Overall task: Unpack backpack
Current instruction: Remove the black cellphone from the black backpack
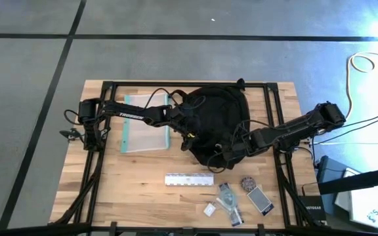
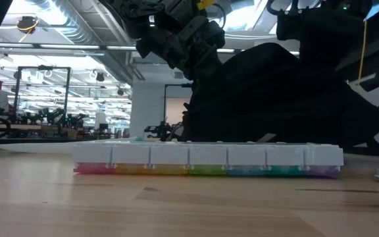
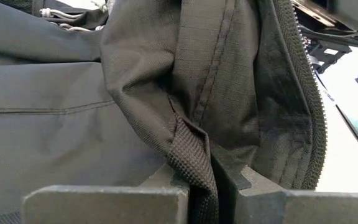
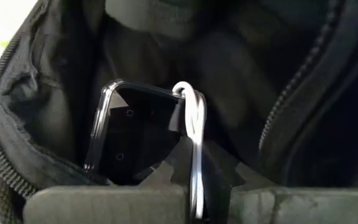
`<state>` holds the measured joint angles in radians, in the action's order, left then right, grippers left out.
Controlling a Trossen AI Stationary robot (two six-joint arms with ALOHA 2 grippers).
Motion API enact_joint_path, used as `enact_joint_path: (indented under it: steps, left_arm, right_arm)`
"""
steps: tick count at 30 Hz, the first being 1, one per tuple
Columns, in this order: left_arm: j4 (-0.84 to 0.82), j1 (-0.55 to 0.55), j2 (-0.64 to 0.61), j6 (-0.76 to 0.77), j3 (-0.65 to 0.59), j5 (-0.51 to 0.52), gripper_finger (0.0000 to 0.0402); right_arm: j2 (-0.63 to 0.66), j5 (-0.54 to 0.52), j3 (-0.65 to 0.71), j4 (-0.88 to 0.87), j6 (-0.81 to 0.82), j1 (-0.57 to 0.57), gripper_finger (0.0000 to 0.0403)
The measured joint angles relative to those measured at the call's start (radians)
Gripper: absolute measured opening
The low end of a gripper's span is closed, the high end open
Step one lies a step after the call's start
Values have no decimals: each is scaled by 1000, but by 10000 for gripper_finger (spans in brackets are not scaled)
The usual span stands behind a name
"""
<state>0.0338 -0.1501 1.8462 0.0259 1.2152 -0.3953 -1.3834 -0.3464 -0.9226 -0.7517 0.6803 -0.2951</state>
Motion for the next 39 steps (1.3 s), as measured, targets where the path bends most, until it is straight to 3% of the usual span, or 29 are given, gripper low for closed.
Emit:
enact_joint_path:
  steps: [14,27,39]
  left_arm:
    - [-2,0,0,-3,0,16,13]
    - [-17,1,1,-14,-1,42,13]
    - [-85,7,1,-30,-1,96,13]
  right_arm:
    - [0,-86,-48,79,-20,-17,0]
    - [1,-89,-219,19,-58,-185,0]
    - [1,-88,-258,-226,223,-336,0]
